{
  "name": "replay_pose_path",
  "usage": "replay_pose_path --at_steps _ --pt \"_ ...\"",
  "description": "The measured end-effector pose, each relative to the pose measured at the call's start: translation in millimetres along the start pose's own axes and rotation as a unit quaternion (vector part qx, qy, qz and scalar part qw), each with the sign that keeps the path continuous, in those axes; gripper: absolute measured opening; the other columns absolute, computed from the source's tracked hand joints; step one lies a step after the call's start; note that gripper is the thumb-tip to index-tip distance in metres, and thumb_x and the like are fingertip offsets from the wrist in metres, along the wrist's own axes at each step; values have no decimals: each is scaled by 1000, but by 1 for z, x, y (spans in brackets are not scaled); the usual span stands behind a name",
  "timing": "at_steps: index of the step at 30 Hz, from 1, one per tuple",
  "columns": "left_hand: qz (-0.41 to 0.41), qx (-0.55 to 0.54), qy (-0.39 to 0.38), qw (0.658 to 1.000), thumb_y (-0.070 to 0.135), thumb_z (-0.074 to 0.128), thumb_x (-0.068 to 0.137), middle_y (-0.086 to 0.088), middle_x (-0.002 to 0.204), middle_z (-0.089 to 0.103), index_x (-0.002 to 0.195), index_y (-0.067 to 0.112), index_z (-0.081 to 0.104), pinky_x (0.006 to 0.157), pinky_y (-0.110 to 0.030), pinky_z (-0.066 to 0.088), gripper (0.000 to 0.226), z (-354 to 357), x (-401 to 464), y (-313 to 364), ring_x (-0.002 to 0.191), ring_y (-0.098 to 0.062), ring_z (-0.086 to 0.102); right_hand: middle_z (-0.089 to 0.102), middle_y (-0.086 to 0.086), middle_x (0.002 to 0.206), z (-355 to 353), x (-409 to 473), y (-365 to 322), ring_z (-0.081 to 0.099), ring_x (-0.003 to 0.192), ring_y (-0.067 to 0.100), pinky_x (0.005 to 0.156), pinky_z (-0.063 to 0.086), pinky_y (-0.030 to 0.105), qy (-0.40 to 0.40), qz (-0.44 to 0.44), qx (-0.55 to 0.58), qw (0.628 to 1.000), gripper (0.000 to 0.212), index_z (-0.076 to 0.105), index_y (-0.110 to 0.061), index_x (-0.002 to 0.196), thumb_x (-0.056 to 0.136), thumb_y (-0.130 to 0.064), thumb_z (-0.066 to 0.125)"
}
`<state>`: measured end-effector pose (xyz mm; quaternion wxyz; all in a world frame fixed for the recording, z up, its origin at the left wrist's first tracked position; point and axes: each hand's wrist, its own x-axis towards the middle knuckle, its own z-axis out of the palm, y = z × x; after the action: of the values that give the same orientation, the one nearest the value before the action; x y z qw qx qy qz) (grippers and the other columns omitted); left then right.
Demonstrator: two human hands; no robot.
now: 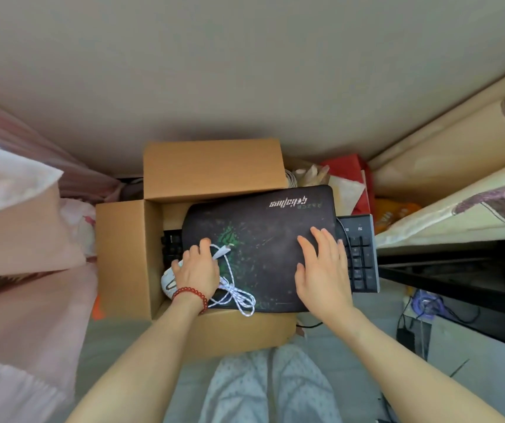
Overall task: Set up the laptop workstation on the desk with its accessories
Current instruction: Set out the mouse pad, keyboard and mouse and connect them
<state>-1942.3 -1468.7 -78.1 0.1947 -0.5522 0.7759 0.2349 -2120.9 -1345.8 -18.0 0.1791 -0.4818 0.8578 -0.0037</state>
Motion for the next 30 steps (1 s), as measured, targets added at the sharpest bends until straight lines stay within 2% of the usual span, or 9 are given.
replay_pose_path --at_steps 2,6,9,12,17,21,25,28,30 --pt "39 -1 31 999 24 38 97 -11 99 57 110 10 45 85 -45 37 21 5 -3 -2 86 -31 52 48 23 135 -4 0 5 41 129 40 106 32 56 8 15 23 1000 49 54 -3 124 77 -7 65" --pt "132 -19 54 990 27 36 98 -14 76 54 94 5 44 48 -35 34 23 -7 -8 1 51 -33 45 44 23 138 -14 -5 21 37 132 40 107 26 60 35 60 21 997 53 49 -4 128 78 -10 66" --pt "201 9 90 975 37 28 98 -8 67 49 82 12 41 33 -23 20 32 -29 -21 23 33 -30 41 24 20 150 -27 -6 40 17 141 37 112 15 57 -1 145 47 988 71 28 -10 143 84 -29 63" --pt "233 13 129 964 33 43 92 -4 71 50 75 12 49 34 -16 4 27 -47 -35 47 31 -24 43 7 16 155 -34 2 50 14 141 35 111 23 52 -56 221 110 967 97 -1 -20 148 80 -47 64" --pt "162 -114 87 976 29 43 95 5 49 39 77 17 37 46 -34 39 22 -63 -44 83 43 -26 42 29 18 141 -38 20 45 34 127 38 101 35 54 -101 269 132 949 114 -15 -29 144 71 -56 69" --pt "121 -147 97 977 29 40 96 -2 52 48 81 17 35 51 -37 40 20 -69 -43 85 49 -32 48 34 19 134 -46 19 42 36 123 37 98 35 51 -98 277 156 943 122 -21 -28 143 69 -55 72" --pt "116 -134 116 977 27 39 96 -5 57 50 90 14 45 51 -36 36 15 -78 -54 80 56 -36 52 41 15 132 -58 8 34 40 123 33 98 38 45 -62 258 182 947 119 -4 -17 146 65 -55 74" --pt "108 -113 136 978 26 38 97 -4 59 51 92 15 48 49 -33 32 16 -85 -61 78 54 -33 47 47 12 127 -68 3 26 46 119 31 94 45 45 -38 262 216 940 101 25 -11 136 61 -51 79" --pt "109 -114 141 977 25 39 97 -3 59 49 89 14 49 48 -32 32 16 -92 -69 75 52 -29 45 46 10 125 -78 -2 17 51 114 32 86 49 43 -39 256 223 940 93 28 -12 131 63 -49 78"
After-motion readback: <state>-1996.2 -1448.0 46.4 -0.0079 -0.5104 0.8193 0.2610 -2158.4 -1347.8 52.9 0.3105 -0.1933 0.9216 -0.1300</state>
